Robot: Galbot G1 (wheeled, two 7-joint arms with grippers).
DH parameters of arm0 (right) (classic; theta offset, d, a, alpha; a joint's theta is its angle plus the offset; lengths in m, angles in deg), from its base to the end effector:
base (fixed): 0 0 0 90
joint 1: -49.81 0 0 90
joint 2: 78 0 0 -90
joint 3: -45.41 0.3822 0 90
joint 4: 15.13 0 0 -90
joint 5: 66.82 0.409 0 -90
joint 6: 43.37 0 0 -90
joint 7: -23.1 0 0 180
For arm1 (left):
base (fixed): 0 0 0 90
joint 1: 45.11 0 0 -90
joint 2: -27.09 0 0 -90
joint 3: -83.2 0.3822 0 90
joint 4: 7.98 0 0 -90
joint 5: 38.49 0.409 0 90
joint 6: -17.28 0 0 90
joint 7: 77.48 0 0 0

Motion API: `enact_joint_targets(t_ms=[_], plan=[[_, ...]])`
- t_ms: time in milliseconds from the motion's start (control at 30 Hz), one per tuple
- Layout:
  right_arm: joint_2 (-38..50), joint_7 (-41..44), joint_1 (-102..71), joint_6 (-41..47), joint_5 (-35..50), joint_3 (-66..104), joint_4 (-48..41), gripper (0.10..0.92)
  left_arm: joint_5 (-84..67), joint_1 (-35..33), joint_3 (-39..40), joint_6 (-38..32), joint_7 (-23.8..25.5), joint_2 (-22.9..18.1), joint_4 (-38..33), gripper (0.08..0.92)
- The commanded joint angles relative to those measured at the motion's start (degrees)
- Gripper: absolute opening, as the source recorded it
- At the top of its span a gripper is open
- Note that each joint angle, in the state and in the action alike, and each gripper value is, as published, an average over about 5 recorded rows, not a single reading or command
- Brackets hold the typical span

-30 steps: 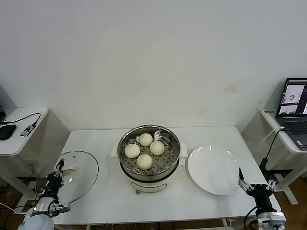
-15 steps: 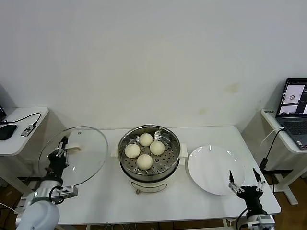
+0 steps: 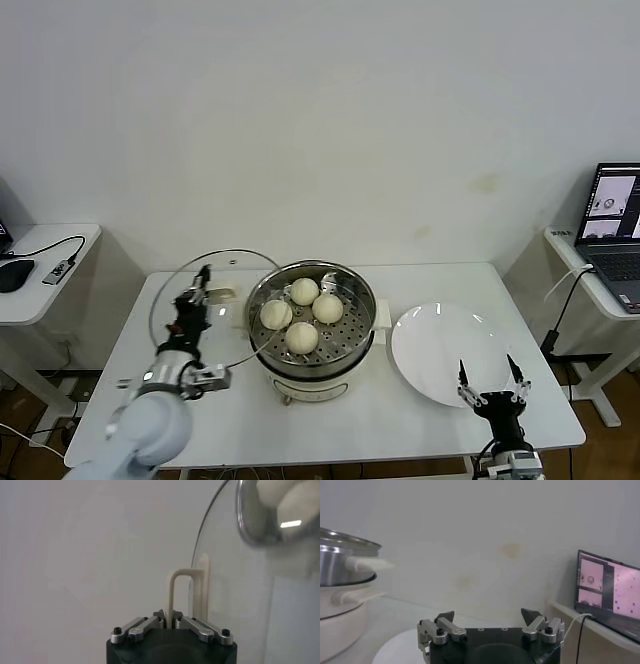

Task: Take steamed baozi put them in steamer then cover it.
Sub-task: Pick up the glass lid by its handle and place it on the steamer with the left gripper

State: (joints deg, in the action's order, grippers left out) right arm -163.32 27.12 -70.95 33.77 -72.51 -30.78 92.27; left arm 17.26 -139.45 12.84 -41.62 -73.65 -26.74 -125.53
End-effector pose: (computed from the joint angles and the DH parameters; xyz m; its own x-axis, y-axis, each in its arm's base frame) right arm 0.1971 -0.1141 -0.4099 -0.9970 0.0763 0.0082 0.0709 0.9560 -0.2846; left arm 0.3233 0.0155 -0.2529 -0.9995 0.0061 -0.0303 -0.0295 0.0989 0.9947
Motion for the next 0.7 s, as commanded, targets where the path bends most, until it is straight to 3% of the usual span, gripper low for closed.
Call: enact_joint_targets(t_ms=[33,700], plan=[[-0.84,-0.82,1.33,-0.73,-2.66,-0.95,-2.35,0.823,9.26,13.98,15.28,6.37,11.04,-9.12,3.9,0.152],[-0.94,-0.33,1.29,-1.3,-2.17,-0.43,-3.48,0.823,16.47,17.94,19.11,7.36,13.25,-17.64,13.36,0.152]])
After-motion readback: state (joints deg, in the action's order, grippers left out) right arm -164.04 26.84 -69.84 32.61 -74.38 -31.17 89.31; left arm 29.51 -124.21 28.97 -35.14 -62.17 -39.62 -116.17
